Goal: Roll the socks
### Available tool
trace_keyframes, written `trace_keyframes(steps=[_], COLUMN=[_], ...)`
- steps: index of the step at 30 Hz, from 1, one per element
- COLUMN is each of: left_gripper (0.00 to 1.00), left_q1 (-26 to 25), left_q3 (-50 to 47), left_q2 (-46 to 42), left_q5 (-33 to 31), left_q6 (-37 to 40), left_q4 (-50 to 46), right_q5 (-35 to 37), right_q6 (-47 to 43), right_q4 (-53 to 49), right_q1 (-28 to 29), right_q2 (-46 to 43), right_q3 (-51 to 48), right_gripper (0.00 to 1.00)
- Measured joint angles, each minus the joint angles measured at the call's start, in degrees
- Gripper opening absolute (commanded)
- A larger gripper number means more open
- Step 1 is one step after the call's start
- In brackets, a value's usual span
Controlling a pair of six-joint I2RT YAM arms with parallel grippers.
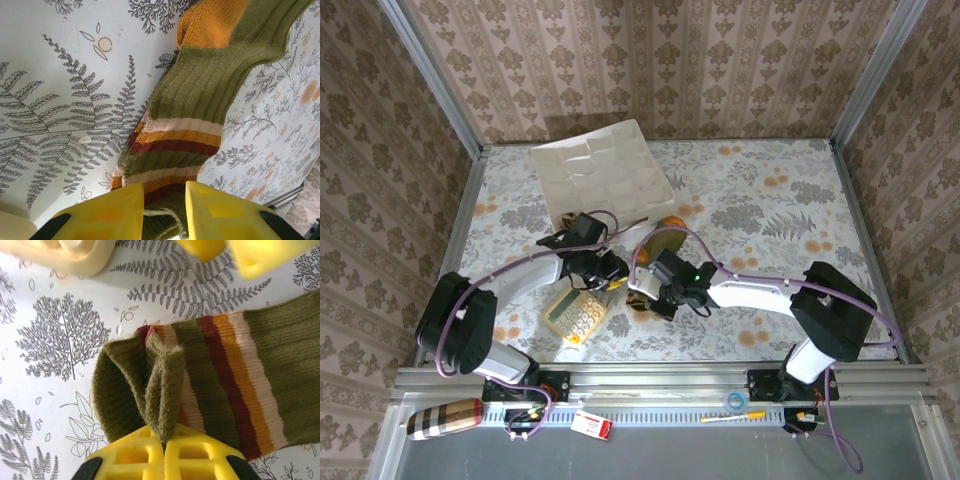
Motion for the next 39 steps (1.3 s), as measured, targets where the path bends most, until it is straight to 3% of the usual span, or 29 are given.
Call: trace_keyframes(steps=[5, 9, 13, 26, 39], left_gripper=[0.22, 0.09, 0.02, 0.02, 0.05], left_q1=[0.0, -0.02, -0.28, -5.73, -6.01], left_q3=[-1.4, -3.23, -4.42, -6.6, -6.67], left_q2=[-2.03, -4.81, -6.4, -5.57, 2.75], left_q5=[-0.04, -0.15, 0.76, 3.5, 2.89], left_q6=[-0.98, -1.68, -1.81, -3.96, -7.85], left_q4=[0.04, 0.04, 0.13, 2.49, 11.63], right_q5=[-6.78, -9.88, -11.3, -12.46, -13.64], right_q6=[2.67, 4.24, 5.4, 7.76, 9.68], right_q4=[-2.64, -4.35, -5.53, -6.82, -6.88], right_q1=[-3.5, -5.62, -7.04, -8.5, -9.05], right_q2=[3.04, 6.08, 8.09, 12.68, 12.92], right_q3=[3.1, 5.22, 6.93, 10.1, 10.36], right_gripper=[0.0, 0.0, 0.0, 0.0, 0.0])
